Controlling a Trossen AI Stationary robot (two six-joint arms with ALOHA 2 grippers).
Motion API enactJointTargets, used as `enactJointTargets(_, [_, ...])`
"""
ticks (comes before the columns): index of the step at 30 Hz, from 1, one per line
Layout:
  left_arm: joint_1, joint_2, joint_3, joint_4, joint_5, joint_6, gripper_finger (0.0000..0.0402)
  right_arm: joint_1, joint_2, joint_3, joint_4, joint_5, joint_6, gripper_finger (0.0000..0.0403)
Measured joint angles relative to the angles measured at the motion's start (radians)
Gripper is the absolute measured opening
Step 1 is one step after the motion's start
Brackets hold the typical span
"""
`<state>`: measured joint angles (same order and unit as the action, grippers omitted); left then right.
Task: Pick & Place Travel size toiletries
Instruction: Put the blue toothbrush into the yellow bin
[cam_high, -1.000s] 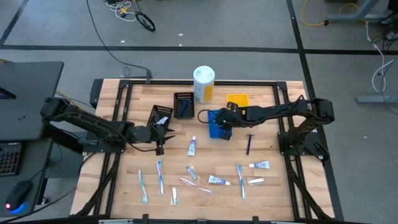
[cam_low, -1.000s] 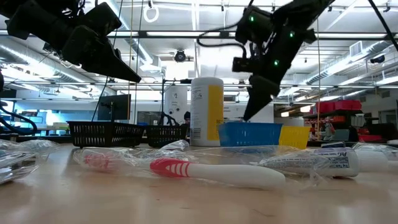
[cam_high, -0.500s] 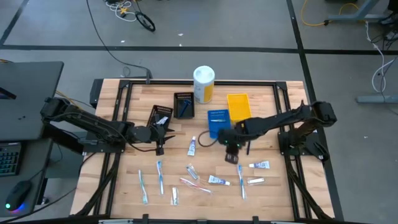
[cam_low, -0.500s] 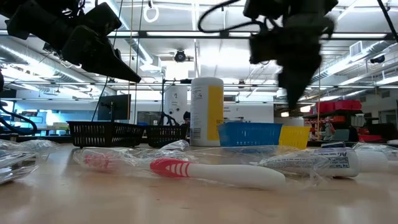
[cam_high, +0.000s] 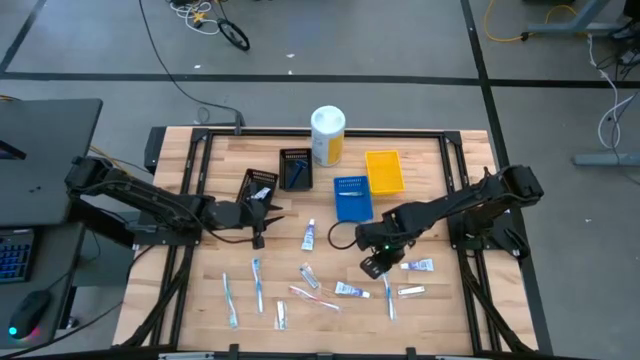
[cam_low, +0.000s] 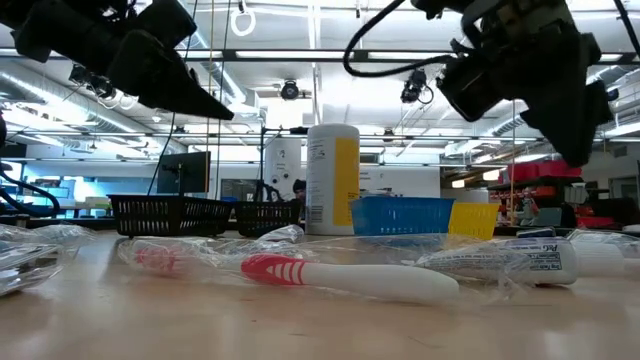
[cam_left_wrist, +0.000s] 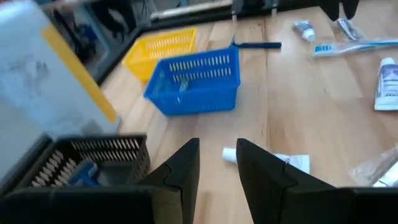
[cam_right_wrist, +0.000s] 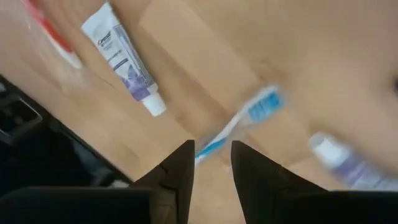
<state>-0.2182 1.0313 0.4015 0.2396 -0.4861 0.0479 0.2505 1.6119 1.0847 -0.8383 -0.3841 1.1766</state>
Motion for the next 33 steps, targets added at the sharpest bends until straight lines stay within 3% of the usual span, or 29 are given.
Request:
enactJointTargets(9, [0.000, 0.000, 0.000, 0.073, 0.008, 0.267, 0.0114, 0.104, 0.000, -0.001, 0.005, -0.010, 0.396, 0.0113])
enactJointTargets(12, [0.000, 0.000, 0.000, 0.073, 0.009, 0.356, 0.0114, 0.159, 0.000, -0.001, 0.017, 0.057, 0.475, 0.0113])
enactJointTargets(16, [0.000, 0.000, 0.000, 0.073, 0.009, 0.501, 0.0114, 0.235, 0.002, -0.002, 0.086, 0.232, 0.483, 0.0113])
enactJointTargets(19, [0.000, 0.000, 0.000, 0.082, 0.009, 0.590, 0.0114, 0.275, 0.022, -0.002, 0.156, 0.297, 0.484, 0.0113])
enactJointTargets(26, [0.000, 0.000, 0.000, 0.193, 0.055, 0.691, 0.0114, 0.316, 0.107, -0.002, 0.214, 0.274, 0.471, 0.0113])
enactJointTargets(33, [0.019, 0.000, 0.000, 0.204, 0.158, 0.714, 0.0114, 0.297, 0.103, 0.001, 0.188, 0.242, 0.481, 0.0113])
